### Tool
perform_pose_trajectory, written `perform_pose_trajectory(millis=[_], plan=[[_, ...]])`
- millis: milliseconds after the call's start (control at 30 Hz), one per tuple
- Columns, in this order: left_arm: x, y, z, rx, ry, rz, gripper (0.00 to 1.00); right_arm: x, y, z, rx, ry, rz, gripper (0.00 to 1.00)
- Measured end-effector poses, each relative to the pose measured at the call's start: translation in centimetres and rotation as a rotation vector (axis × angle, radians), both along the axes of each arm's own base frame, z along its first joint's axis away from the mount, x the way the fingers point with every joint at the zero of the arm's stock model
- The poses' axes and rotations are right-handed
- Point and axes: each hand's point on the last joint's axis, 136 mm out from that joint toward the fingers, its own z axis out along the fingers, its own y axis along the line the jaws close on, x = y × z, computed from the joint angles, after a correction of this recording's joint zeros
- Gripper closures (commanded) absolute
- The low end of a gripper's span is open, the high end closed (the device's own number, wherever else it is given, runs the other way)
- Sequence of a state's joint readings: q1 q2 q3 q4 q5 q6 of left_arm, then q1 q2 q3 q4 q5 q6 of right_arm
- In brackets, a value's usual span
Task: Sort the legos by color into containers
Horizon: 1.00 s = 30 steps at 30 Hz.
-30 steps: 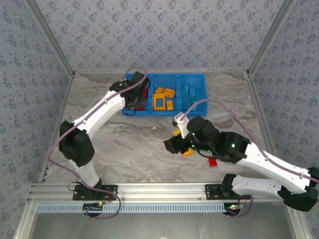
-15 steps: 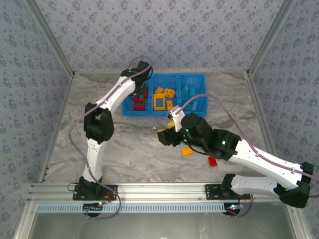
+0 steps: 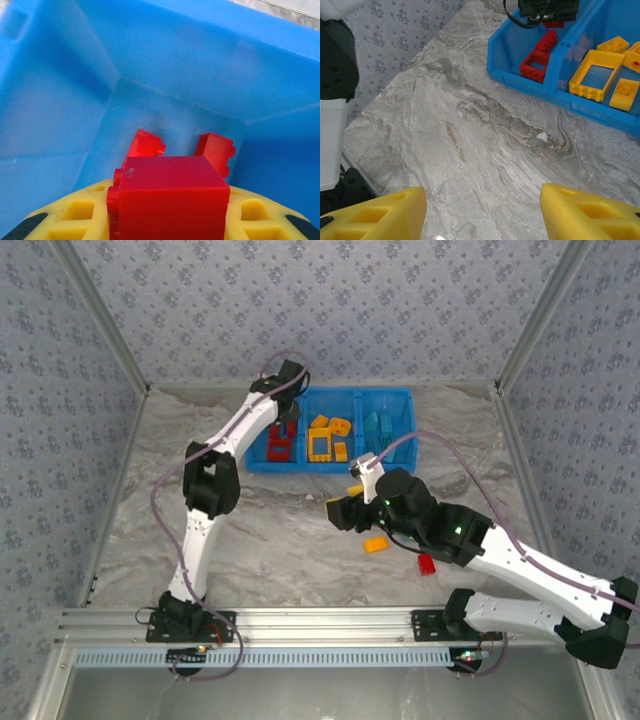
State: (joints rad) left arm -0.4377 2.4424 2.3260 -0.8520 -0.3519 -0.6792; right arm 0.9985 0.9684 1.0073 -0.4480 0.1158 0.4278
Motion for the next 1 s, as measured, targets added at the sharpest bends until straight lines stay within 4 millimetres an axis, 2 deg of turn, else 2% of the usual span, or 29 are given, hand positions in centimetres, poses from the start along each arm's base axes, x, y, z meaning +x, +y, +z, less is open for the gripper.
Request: perform_pose_trajectory(millis=[133,233,433,533,700,867,1000], plan=[[0.8,0.4,-1.3,-0.023,0.014,-0.01,0.63,0.3,-0.6,-0.5,-0.001,0.011,-0.017,0.35],[1.1,0.6,-1.7,-0.042,0.025,-0.021,0.56,0.4,-1.0,-1.0,-0.004,0.025,-0.025,0.35],[1.8,0.1,-1.3,-0.083,0.015,-0.076,0.45,0.5,-1.5,-1.2,0.006,0.034,-0.03,0.35],[1.9,-0.2,-1.0,-0.087,0.008,-0.098,0.36,0.4,-1.5,-1.5,0.007,0.044,-0.027,0.33],[2.0,-0.3,-0.8,-0.087,0.008,-0.108,0.33,0.1,-1.3,-1.6,0.013,0.055,-0.009,0.3],[1.5,-0.4,-0.6,-0.075,0.018,-0.117,0.33,-0.7,-0.1,-1.0,0.008,0.005,0.063,0.29],[0.8,-0.7,2.0,-0.082,-0.011,-0.128,0.33,-1.1,2.4,-1.1,-0.05,-0.055,0.146,0.29]])
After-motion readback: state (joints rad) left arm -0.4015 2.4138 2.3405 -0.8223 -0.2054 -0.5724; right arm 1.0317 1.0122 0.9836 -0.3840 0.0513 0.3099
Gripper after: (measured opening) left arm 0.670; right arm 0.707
